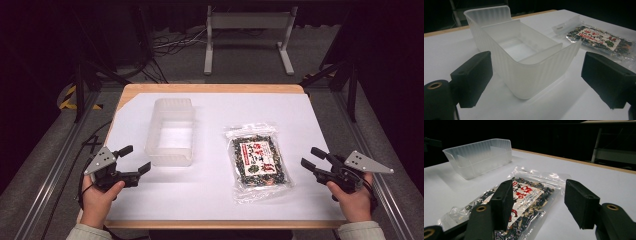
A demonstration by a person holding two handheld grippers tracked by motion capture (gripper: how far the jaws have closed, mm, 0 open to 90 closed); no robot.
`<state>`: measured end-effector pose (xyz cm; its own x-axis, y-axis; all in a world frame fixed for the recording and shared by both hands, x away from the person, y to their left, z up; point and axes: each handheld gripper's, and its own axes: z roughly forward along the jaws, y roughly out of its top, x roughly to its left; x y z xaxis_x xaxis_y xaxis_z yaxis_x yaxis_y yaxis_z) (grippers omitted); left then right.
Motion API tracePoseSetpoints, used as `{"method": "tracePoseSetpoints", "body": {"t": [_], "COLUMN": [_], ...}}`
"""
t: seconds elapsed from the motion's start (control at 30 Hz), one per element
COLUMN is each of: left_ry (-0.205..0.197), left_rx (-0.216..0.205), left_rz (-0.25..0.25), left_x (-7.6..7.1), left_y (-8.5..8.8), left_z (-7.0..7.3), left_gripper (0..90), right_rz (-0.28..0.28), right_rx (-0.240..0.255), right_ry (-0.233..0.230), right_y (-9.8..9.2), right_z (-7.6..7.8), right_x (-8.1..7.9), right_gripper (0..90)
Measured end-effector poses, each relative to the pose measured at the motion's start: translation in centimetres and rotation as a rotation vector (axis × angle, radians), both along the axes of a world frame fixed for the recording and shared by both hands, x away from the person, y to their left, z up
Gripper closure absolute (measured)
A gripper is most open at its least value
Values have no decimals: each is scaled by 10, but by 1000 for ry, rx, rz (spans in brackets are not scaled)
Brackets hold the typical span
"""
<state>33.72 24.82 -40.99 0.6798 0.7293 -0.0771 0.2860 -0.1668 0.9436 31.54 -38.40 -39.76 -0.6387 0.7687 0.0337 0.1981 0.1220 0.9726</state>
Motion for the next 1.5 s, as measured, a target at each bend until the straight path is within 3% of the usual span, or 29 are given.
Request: {"method": "tracePoseSetpoints", "body": {"t": [0.1, 0.43, 0.63, 1.0, 1.07, 1.23, 1.37, 1.5], "left_ry": [-24, -18, 1, -6, -5, -9, -10, -12], "left_rx": [9, 1, -16, -8, -6, -2, 1, 7], "left_rz": [9, 27, 68, 76, 77, 77, 75, 70], "left_x": [-1, -3, -1, -2, -2, -2, -3, -5], "left_y": [-3, -2, 3, 4, 4, 3, 3, 3], "left_z": [4, 4, 2, 2, 1, 1, 1, 1], "left_gripper": [112, 115, 122, 123, 123, 123, 123, 122], "right_rz": [2, -1, 6, 43, 47, 45, 27, 22], "right_rx": [-7, -12, -37, -98, -89, -80, -63, -55], "right_ry": [-7, -28, 4, 37, 48, 50, 18, 29], "right_y": [1, 2, 11, 28, 28, 28, 28, 33], "right_z": [1, 1, 14, 33, 36, 41, 46, 48], "right_x": [-1, 0, 7, 50, 60, 67, 71, 82], "right_gripper": [409, 385, 395, 328, 327, 305, 294, 279]}}
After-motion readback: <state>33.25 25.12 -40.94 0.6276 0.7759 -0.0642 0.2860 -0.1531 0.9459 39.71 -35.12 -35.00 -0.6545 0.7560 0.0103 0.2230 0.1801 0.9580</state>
